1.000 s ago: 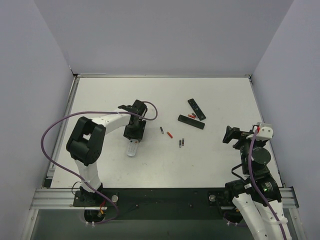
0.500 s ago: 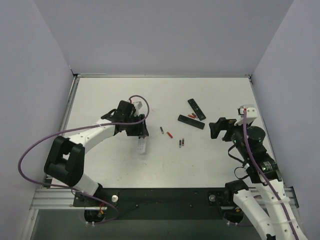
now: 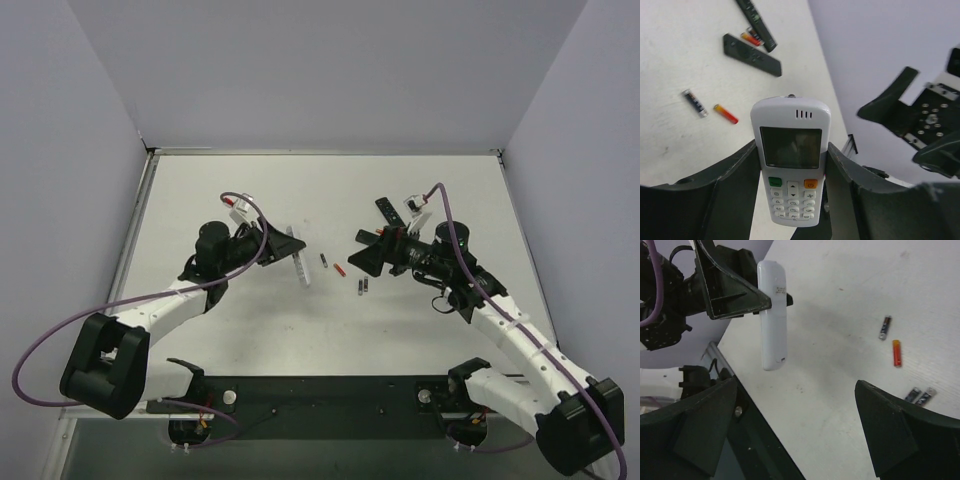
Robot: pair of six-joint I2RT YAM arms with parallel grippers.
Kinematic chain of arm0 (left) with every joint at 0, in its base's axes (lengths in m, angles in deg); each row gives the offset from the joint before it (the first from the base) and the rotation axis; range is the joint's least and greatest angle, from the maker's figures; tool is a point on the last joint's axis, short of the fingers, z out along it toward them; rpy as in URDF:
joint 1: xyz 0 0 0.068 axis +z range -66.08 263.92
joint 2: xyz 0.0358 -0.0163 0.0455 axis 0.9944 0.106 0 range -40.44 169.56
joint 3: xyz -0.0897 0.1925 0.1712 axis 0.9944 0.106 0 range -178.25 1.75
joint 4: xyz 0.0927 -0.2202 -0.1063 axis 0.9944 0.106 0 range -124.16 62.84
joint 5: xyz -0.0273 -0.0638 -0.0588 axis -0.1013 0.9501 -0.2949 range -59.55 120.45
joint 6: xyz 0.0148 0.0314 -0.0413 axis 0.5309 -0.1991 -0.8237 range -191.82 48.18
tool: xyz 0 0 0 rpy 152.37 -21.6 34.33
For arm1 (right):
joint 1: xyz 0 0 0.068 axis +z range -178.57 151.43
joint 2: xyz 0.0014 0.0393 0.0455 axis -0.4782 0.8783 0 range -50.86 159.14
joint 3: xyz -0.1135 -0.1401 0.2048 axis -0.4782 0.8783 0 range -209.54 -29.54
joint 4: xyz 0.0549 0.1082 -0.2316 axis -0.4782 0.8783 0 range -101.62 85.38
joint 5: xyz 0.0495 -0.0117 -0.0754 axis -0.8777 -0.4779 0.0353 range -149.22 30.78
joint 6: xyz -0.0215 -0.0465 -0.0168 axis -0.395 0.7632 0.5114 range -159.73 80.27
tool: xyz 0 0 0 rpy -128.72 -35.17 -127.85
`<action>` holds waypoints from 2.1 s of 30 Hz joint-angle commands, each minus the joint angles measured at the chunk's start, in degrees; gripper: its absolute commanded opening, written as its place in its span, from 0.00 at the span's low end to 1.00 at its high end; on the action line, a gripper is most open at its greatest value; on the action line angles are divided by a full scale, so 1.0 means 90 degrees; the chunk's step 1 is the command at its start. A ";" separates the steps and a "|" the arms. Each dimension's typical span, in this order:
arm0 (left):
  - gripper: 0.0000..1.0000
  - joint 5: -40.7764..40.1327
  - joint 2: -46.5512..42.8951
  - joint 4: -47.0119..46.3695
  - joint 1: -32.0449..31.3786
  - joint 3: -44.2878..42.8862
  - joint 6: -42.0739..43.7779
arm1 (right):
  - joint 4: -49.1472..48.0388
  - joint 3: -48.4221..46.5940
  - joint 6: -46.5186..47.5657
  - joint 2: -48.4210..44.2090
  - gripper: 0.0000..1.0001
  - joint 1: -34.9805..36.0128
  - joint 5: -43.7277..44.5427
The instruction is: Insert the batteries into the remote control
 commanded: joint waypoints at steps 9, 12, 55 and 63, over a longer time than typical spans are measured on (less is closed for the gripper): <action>0.15 0.0168 -0.0173 -0.4129 -0.0219 0.0240 -0.1630 | -0.4076 -0.0035 -0.2025 0.1796 1.00 0.0861 -0.1804; 0.15 0.0159 -0.0046 -0.4647 -0.0287 0.0250 -0.1855 | -0.4466 -0.0075 -0.2239 0.2119 1.00 0.0969 -0.1902; 0.95 -0.2585 -0.1130 0.0977 -0.1352 -0.0795 0.0664 | 0.1244 -0.2008 0.1930 0.2197 0.00 0.3156 0.3789; 0.88 -0.2567 -0.0808 0.0383 -0.1449 -0.0492 0.0078 | 0.1157 -0.1989 0.1793 0.2363 0.00 0.3450 0.4329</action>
